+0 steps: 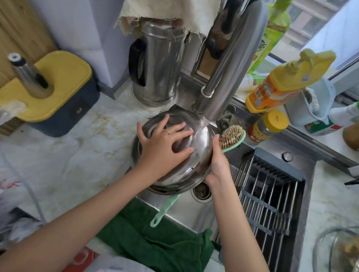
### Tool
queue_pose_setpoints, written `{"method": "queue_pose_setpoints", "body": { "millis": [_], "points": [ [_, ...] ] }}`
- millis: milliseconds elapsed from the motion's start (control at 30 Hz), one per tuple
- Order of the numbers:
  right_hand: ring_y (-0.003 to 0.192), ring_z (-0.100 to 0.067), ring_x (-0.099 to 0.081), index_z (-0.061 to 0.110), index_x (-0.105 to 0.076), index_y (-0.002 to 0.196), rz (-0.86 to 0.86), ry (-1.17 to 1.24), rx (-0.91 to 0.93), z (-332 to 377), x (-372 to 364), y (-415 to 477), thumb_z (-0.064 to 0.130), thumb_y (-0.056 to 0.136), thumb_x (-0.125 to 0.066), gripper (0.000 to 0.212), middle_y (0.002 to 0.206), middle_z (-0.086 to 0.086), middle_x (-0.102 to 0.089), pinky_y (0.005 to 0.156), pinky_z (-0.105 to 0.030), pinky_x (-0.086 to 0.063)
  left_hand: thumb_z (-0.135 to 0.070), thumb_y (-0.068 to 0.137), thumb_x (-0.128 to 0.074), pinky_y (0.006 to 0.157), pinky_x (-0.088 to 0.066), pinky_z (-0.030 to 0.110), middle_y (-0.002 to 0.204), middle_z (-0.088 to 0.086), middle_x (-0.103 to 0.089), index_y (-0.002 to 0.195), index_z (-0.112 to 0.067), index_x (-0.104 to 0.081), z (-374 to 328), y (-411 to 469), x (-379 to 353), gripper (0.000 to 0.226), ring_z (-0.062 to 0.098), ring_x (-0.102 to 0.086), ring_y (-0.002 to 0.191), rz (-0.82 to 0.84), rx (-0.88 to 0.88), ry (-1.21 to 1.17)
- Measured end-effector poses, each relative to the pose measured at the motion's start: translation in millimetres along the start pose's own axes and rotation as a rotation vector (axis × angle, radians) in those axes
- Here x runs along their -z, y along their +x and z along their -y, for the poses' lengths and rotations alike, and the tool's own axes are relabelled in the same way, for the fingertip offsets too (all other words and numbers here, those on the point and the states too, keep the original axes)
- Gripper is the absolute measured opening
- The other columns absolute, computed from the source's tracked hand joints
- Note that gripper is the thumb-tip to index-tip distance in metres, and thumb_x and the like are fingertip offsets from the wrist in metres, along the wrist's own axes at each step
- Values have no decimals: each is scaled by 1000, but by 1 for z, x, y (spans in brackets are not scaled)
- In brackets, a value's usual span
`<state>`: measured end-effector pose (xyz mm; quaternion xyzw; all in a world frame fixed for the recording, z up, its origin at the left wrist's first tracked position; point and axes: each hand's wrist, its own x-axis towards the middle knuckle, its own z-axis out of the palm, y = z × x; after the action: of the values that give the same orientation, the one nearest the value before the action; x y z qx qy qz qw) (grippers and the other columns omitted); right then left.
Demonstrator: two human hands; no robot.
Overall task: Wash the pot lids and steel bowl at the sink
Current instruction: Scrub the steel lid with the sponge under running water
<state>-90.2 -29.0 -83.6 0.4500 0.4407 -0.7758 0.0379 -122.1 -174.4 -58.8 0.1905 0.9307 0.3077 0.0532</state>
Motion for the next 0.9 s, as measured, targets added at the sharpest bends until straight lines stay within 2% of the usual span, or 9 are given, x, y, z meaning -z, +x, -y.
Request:
{"method": "queue_pose_setpoints", "body": {
  "millis": [200,300,433,533,633,700,800,833,900],
  "points": [
    [91,-24,-71,8,-67,110,10,21,39,2,-9,2,51,90,-56,48,98,-11,-74,70,-33,-57,-46,76,-73,111,5,63,135,-27,-50,110,-45,-64,1,4,3,35,3,-15,143,-50,162,-262],
    [88,-23,-71,10,-67,105,4,51,49,4,-9,0,48,91,-57,42,95,-10,-74,70,-32,-57,-34,80,-73,112,3,63,133,-29,-49,108,-43,-64,1,6,5,31,3,-15,143,-27,155,-317],
    [88,-26,-71,7,-66,109,9,84,71,8,-7,-4,46,90,-58,44,98,-13,-74,74,-37,-59,-47,72,-74,112,3,58,134,-29,-48,105,-46,-61,-4,7,4,36,2,-14,143,3,147,-346],
    [93,-28,-70,5,-63,116,-43,99,102,10,-3,-4,47,85,-65,52,103,-13,-73,86,-45,-56,-45,67,-58,113,-1,54,128,-33,-48,101,-47,-59,-7,8,1,35,0,-15,142,-8,138,-422],
    [93,-29,-71,5,-61,118,-64,116,115,12,1,-4,47,84,-67,54,105,-14,-72,83,-45,-57,-48,66,-56,112,3,51,124,-36,-46,100,-48,-58,-8,8,-3,34,-5,-15,138,-29,118,-434],
    [92,-30,-71,5,-62,117,-52,131,119,12,3,-3,48,83,-67,55,105,-15,-72,82,-46,-57,-53,67,-65,110,0,42,125,-35,-46,99,-48,-56,-11,7,-5,33,-6,-14,137,-40,94,-402],
    [94,-31,-70,5,-63,114,-50,148,123,13,5,-4,46,85,-65,50,105,-16,-72,85,-47,-56,-33,77,-72,99,-2,19,129,-27,-52,94,-41,-56,-17,9,-6,25,6,-18,142,-79,72,-408],
    [94,-31,-70,5,-63,112,-48,153,124,14,6,-5,45,87,-64,47,105,-16,-72,85,-47,-56,-32,77,-68,99,-2,19,127,-28,-52,92,-41,-57,-18,10,-6,21,6,-19,142,-80,75,-417],
    [94,-32,-70,5,-64,111,-51,161,128,16,7,-8,43,88,-63,44,105,-16,-72,83,-45,-57,-40,71,-61,106,-2,32,123,-33,-50,89,-44,-55,-19,11,-6,19,2,-18,141,-58,87,-418]
  ]
}}
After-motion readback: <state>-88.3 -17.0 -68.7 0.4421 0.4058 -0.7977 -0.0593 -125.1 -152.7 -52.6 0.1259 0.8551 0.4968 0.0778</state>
